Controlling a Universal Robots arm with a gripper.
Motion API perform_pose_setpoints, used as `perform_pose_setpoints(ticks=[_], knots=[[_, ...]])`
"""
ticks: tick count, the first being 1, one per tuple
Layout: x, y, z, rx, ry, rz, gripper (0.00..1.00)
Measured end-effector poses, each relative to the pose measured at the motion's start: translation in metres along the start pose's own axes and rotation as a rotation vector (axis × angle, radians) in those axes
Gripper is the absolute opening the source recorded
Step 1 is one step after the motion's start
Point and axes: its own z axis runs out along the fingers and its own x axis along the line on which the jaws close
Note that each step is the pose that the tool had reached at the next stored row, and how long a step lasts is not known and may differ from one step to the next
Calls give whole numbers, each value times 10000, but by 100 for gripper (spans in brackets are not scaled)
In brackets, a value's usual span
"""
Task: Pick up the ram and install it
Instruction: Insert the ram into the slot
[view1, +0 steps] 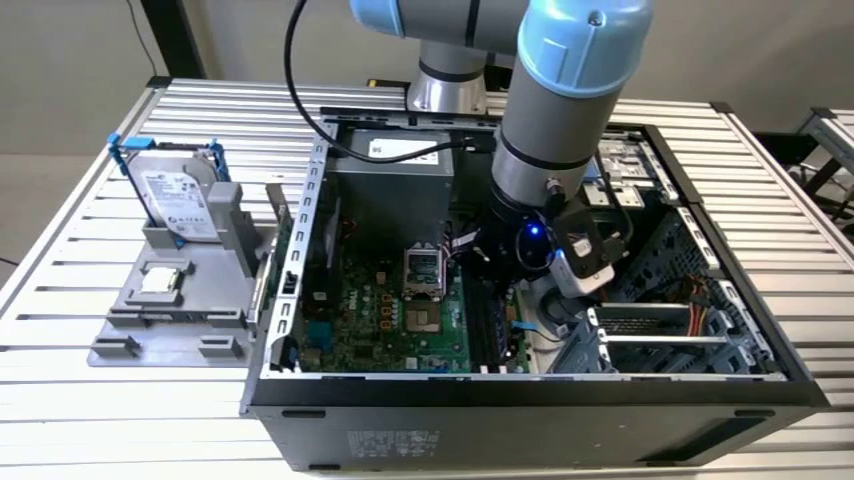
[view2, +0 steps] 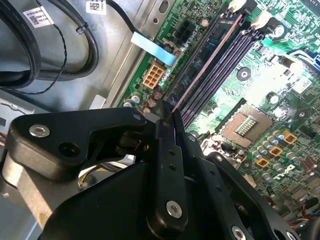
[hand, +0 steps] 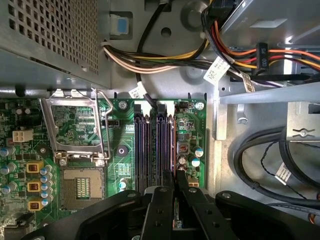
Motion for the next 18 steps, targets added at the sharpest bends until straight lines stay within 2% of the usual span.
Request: perform_pose_setpoints(ticks=[7, 10, 12, 18], knots=[[-3, -5, 0, 45, 1, -1, 0], [-8, 0, -3, 104, 2, -3, 0], [-11, 4, -8, 183, 4, -5, 0], [-23, 35, -53, 499, 26, -12, 0]])
